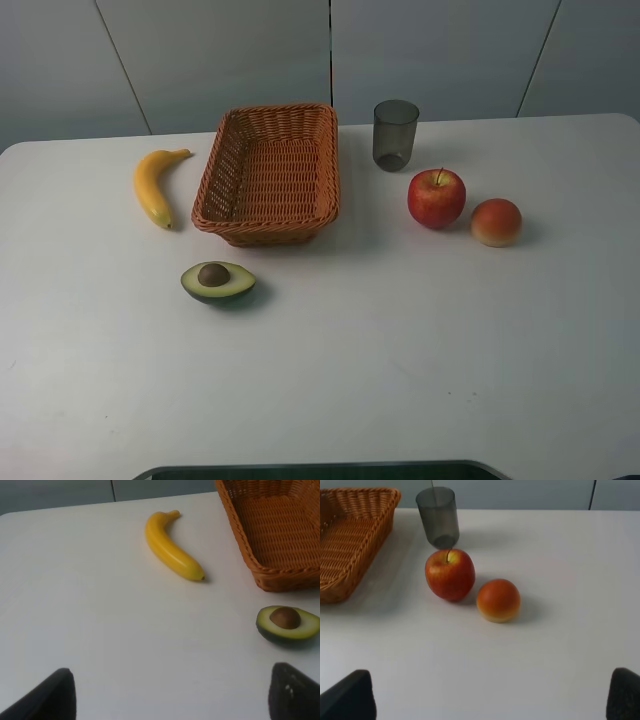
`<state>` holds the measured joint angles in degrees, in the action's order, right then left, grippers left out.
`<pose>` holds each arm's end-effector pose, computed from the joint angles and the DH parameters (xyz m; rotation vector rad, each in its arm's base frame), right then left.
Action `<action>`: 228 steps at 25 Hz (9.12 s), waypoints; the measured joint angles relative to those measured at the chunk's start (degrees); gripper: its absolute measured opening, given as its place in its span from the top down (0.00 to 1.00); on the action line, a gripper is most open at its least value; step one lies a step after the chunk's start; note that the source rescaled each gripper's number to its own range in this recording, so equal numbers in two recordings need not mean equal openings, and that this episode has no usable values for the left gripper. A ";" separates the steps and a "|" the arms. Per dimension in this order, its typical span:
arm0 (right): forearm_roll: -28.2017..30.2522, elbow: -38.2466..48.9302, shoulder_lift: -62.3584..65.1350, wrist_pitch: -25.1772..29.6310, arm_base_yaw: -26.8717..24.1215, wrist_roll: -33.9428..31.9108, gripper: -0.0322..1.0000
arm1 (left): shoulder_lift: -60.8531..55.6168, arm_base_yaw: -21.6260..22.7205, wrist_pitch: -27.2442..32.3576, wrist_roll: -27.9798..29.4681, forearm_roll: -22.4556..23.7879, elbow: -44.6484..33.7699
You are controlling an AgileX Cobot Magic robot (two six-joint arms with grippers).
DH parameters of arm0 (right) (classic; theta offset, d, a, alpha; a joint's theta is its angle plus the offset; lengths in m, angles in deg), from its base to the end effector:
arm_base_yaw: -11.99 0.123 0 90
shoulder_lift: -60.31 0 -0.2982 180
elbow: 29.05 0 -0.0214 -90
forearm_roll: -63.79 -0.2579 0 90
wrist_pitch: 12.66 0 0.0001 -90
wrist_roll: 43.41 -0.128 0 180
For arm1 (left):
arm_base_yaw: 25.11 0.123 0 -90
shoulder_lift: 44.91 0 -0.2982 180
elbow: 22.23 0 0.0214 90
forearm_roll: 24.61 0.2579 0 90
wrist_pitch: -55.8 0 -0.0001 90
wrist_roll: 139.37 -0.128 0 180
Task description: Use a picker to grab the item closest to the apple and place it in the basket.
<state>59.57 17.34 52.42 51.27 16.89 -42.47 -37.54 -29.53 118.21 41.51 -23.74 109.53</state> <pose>0.0133 0.0096 0.2715 -0.1126 2.0604 0.1309 0.0180 0.0003 0.2644 0.0625 2.0590 -0.0390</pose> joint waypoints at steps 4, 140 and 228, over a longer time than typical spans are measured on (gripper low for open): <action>1.27 -3.38 -7.66 -0.68 0.00 0.00 0.00 | 0.00 0.00 0.00 0.00 0.00 0.00; 3.36 -62.19 -118.12 -27.48 36.54 7.30 0.97 | 0.00 0.00 0.00 -0.11 0.00 0.00; 0.25 -1.96 -6.19 0.23 0.22 1.02 0.00 | 0.00 0.00 0.00 0.01 0.00 0.00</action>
<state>59.82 15.38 46.24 51.50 17.11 -41.46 -37.54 -29.53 118.21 41.52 -23.74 109.53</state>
